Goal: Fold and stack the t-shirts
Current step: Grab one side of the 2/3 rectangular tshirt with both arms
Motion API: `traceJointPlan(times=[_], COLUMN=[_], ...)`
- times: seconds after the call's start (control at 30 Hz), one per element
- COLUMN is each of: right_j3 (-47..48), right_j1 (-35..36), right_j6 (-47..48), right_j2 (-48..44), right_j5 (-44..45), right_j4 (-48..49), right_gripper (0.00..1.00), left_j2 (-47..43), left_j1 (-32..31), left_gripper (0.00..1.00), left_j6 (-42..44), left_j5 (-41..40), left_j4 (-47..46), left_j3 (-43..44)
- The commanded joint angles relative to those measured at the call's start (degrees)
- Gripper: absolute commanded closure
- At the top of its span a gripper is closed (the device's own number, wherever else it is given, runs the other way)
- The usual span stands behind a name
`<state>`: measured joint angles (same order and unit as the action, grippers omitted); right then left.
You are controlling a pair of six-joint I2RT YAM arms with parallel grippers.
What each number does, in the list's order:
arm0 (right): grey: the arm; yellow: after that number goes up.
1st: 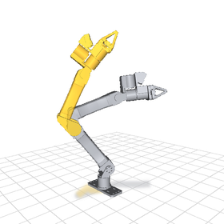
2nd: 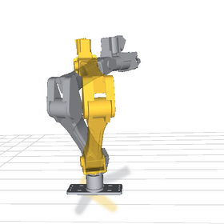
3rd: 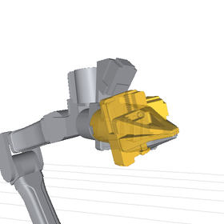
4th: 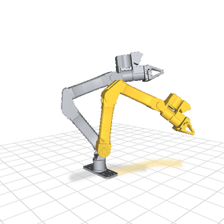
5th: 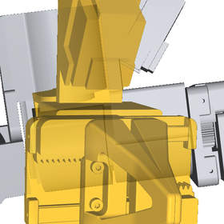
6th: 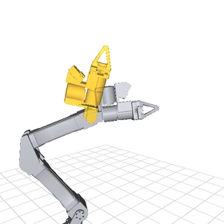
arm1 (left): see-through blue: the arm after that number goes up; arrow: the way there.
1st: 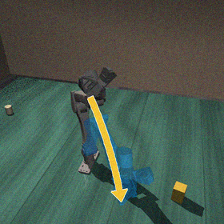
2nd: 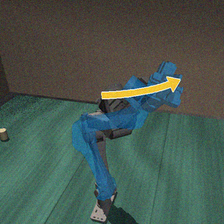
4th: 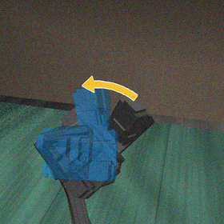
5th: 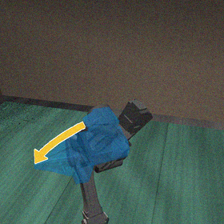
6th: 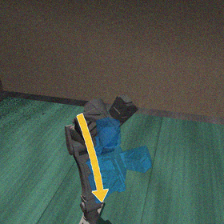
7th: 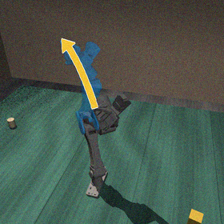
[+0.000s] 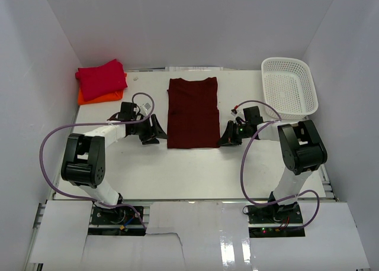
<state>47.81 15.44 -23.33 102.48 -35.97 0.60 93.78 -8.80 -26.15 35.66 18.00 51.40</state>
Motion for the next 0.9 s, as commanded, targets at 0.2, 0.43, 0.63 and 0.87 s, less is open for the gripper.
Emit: traceJointPlan(times=[0.2,0.43,0.63,0.87], right_j3=[-0.3,-0.3,0.0,0.1], right_j1=[0.3,0.3,0.3,0.3], right_j6=[2.5,2.9,3.1,3.1], right_j2=[1.1,0.0,-0.1,-0.3], right_j5=[3.3,3.1,3.2,3.2], right_j4=[-3.1,-3.6,-4.1,-4.3], right_gripper=[0.92,0.92,0.92,0.92], left_j2=[-2.5,-1.1,-0.5,0.6], left_j1=[0.0,0.1,0.0,0.0], left_gripper=[0.32,0.32,0.32,0.32], left_j6=[-0.8,-6.1,-9.0,-10.1], left_j5=[2.1,5.2,7.8,4.2], left_j4=[-1.3,-8.8,-15.0,-16.3], left_j3=[-4.8,-8.0,-9.8,-10.9])
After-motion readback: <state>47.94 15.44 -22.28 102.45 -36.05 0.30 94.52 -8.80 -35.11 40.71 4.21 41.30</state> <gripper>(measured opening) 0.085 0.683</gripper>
